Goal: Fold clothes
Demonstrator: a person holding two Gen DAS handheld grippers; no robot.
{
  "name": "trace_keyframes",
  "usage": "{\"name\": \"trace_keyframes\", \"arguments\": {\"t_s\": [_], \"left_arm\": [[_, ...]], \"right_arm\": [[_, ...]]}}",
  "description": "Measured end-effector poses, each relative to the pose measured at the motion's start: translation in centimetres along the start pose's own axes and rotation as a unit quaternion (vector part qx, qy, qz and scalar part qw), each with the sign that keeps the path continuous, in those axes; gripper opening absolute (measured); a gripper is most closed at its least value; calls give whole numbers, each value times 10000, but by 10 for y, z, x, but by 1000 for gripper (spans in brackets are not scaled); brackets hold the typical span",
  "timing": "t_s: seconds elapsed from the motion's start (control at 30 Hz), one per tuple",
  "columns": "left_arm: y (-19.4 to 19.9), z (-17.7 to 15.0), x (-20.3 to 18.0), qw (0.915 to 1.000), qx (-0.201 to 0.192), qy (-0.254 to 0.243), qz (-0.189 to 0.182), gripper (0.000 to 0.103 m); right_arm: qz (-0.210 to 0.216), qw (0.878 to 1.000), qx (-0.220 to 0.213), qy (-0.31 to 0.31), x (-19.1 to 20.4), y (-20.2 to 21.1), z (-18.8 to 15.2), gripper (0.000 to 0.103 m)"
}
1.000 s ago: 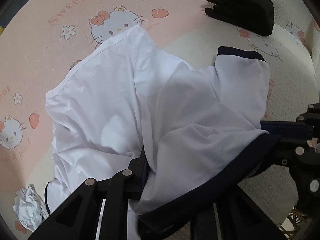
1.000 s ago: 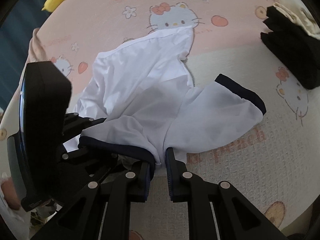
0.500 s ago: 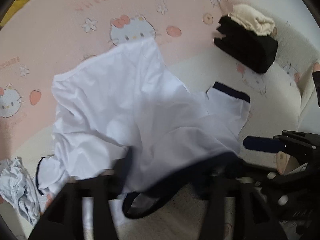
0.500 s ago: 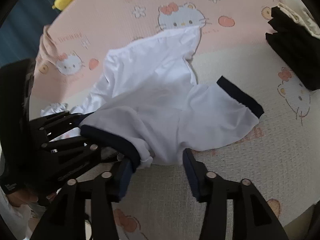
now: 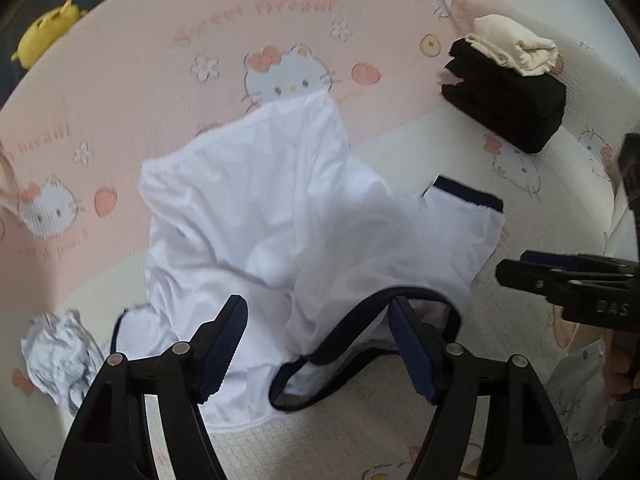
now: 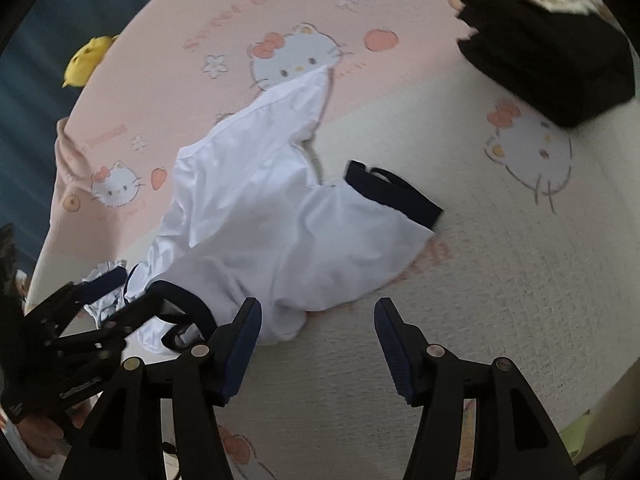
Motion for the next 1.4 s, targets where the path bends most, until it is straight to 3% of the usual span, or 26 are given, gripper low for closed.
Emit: {"name": "trace_keyframes", "arguments": {"t_s": [0.23,0.47,0.57,0.77,0.9,1.17,1.4], "left_arm": [[7,18,-12,9998,-139,-143,21,71],[-12,21,-34,9995,199,-233,-83,71],[-14,24,-51,9984,185,-506,-149,71],[-16,19,-93,9850,-141,-1715,-131,71],[-32,10,-105,9776,18,-2096,-174,71],[-69,-6,-120,9721,489,-2266,-367,71],[-70,-5,-126,9690,223,-2454,-166,76]], "right_arm": [[-7,9994,-20,-345,-21,0,7,58],[-127,9984,-95,-551,-38,-7,20,59],[-167,9977,-34,-657,-47,-14,23,64],[468,9916,7,-1206,-53,-24,22,65],[653,9873,-117,-1446,-57,-27,32,66],[1123,9759,-437,-1822,-65,-38,51,66],[1084,9772,-485,-1761,-61,-40,54,66]]}}
Point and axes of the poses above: each gripper's, at about its wrist camera, not at the fingertips, and y roughly against the way its jaws point, x to its left, z to its top, the point moved 9 cm from there along -y, roughly the way its jaws point, and after that the axes turned 7 degrees about z, right-handed, at the moved point
